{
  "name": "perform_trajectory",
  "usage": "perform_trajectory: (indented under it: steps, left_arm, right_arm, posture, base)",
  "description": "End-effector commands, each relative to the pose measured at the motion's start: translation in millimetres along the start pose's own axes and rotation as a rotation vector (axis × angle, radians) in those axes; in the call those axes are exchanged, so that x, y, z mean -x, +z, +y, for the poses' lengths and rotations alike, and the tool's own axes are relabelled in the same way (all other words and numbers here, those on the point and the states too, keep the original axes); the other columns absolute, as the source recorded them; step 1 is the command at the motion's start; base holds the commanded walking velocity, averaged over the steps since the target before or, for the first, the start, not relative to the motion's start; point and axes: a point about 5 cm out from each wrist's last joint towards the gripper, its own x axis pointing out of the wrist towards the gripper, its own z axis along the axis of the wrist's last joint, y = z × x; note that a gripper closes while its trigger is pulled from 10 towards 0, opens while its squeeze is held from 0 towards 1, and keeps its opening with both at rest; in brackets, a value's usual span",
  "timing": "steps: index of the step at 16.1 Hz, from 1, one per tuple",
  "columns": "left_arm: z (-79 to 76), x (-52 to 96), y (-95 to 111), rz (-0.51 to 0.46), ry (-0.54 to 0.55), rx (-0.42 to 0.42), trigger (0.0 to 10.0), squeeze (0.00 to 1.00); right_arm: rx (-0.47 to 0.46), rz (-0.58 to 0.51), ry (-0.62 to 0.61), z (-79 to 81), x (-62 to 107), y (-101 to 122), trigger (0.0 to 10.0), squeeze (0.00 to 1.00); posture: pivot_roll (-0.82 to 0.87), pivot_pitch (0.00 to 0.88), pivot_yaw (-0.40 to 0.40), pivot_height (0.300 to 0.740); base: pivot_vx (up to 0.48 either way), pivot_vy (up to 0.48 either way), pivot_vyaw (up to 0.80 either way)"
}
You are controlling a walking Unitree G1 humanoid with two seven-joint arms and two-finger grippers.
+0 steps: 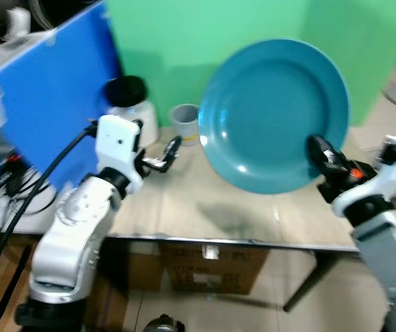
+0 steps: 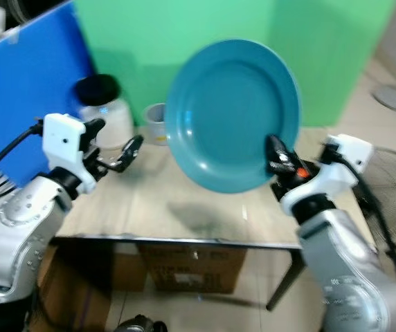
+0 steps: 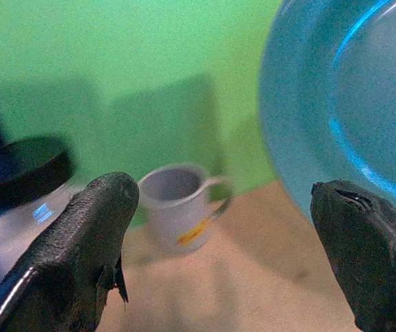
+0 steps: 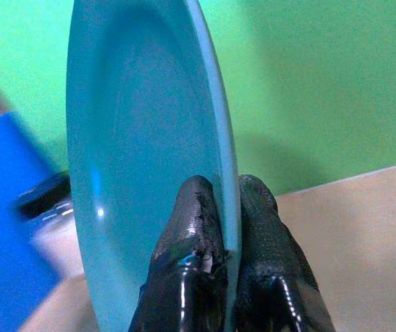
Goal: Setting the table
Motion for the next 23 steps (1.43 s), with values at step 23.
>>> perform_trajectory:
  steps: [23]
  left_arm:
    - [0.6, -4.3, -16.8, -0.001, 0.229, -0.070, 10.0, 0.00]
  right_arm:
    - [0.374, -0.042, -0.044, 17.3, -17.1, -9.0, 10.0, 0.00]
  posture:
    - [0.04, 0.000, 0.050, 0.740]
  base:
    - [0.000, 0.000, -0.80]
